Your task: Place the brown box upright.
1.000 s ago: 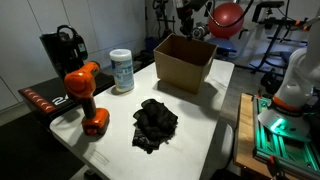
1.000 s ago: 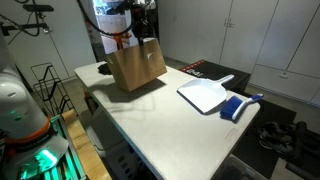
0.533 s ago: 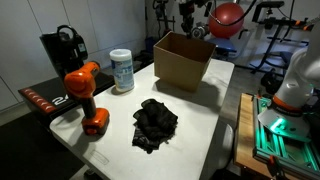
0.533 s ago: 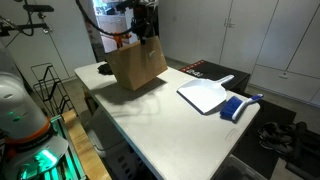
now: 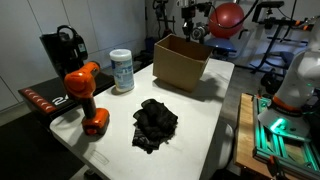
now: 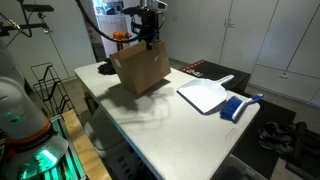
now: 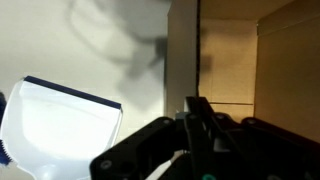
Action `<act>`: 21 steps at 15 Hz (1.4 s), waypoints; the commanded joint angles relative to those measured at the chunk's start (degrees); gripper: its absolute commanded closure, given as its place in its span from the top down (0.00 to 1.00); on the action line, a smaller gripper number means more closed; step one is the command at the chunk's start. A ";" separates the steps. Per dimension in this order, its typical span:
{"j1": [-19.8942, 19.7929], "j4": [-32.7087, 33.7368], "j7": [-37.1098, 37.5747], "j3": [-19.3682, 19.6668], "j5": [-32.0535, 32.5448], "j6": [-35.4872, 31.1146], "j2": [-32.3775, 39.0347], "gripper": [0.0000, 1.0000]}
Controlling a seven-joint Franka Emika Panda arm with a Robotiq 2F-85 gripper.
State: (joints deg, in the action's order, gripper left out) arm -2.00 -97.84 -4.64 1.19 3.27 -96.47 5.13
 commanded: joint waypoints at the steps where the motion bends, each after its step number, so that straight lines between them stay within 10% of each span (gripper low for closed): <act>1: -0.81 -2.14 -4.11 0.31 -4.50 -1.97 -1.64 0.43; 9: 0.22 -4.21 -8.91 -0.27 -4.31 -7.21 -9.39 1.00; 21: 1.27 -1.74 -5.28 -0.02 -5.70 -5.15 -16.78 1.00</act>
State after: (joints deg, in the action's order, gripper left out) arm -1.19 -99.87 -10.01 0.77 -2.53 -101.83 -11.80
